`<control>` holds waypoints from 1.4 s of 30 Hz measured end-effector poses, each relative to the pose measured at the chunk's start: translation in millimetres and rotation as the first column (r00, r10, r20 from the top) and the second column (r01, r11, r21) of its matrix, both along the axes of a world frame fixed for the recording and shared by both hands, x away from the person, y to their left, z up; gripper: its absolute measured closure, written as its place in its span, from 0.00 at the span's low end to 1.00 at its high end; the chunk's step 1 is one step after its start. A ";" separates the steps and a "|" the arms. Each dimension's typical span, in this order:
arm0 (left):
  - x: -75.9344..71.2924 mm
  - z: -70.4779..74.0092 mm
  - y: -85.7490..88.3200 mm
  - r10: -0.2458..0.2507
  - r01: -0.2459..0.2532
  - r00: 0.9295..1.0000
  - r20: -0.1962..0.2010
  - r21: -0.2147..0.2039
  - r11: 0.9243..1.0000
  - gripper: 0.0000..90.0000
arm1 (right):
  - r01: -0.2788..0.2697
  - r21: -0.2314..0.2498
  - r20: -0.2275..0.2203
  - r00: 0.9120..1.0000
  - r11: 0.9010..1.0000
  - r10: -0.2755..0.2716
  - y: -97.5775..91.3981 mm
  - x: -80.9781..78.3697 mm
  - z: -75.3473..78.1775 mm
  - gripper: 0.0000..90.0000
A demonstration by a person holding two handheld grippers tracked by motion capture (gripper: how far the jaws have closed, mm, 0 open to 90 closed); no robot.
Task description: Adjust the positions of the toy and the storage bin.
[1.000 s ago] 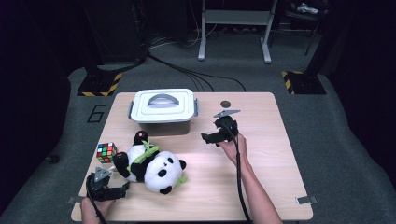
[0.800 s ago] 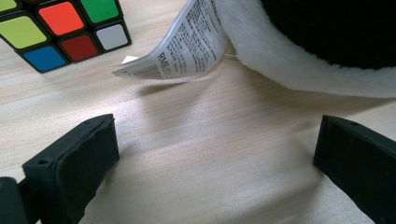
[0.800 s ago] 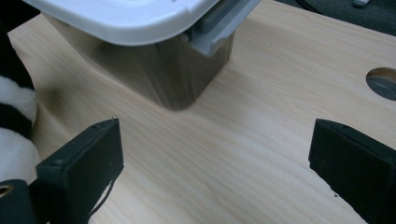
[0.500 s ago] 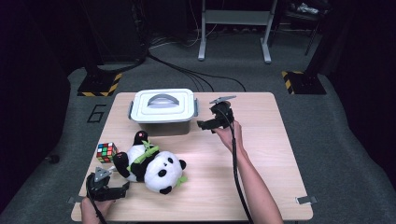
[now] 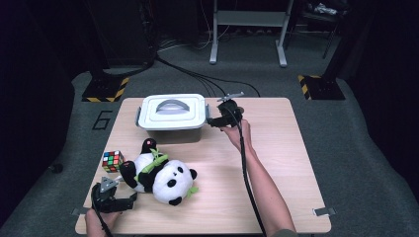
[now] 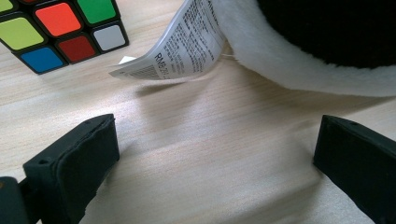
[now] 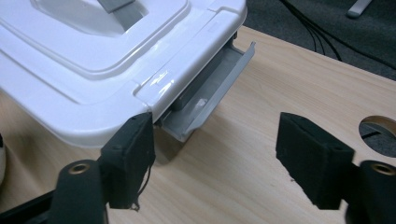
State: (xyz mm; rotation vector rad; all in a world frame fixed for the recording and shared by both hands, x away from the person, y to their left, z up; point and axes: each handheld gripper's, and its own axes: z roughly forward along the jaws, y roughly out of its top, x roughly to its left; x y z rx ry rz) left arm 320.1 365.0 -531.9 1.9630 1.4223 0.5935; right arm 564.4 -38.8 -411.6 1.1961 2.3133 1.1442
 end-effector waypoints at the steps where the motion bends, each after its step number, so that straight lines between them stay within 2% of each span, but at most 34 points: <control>1: 0.0 0.0 0.0 0.000 0.000 1.000 0.000 -0.001 1.000 0.00 | 0.003 0.004 -0.010 1.000 1.000 -0.003 1.2 2.9 1.0 0.34; 5: 0.0 -0.2 -0.1 0.000 0.000 1.000 0.002 0.000 1.000 0.00 | 0.017 -0.012 0.024 1.000 1.000 -0.017 3.3 9.6 4.8 0.45; 8: -0.1 0.5 0.7 -0.008 0.008 1.000 -0.006 0.008 1.000 0.00 | 0.020 -0.020 0.000 1.000 1.000 -0.020 6.7 17.1 5.3 0.52; 10: -0.2 0.0 0.0 -0.002 0.002 1.000 -0.003 0.001 1.000 0.00 | 0.025 -0.023 0.010 1.000 0.999 -0.024 10.1 19.8 5.1 0.57; 15: -0.3 0.2 0.3 -0.005 0.005 1.000 -0.005 0.004 1.000 0.00 | 0.031 -0.028 -0.028 0.999 0.999 -0.032 15.4 30.4 1.8 0.67; 18: -0.3 0.2 0.2 -0.004 0.004 1.000 -0.005 0.004 1.000 0.00 | 0.036 -0.041 -0.033 0.999 0.998 -0.038 18.9 32.6 0.4 0.72; 22: -0.6 -0.3 -0.4 0.000 0.000 1.000 -0.002 -0.002 1.000 0.00 | 0.037 -0.024 -0.050 0.998 0.999 -0.038 22.1 33.1 -3.5 0.81; 26: -0.8 0.2 0.1 -0.008 0.008 1.000 -0.006 0.003 1.000 0.00 | 0.057 -0.035 -0.032 0.998 0.998 -0.058 25.3 32.4 -3.0 0.83; 36: -1.1 -0.1 -0.1 -0.007 0.007 1.000 -0.001 0.005 1.000 0.00 | 0.103 -0.043 -0.036 0.994 0.994 -0.104 26.8 30.8 -0.9 0.87; 42: -1.0 0.4 0.5 -0.014 0.014 1.000 -0.005 0.011 1.000 0.00 | 0.126 -0.050 -0.036 0.991 0.991 -0.128 21.3 28.6 -0.2 0.88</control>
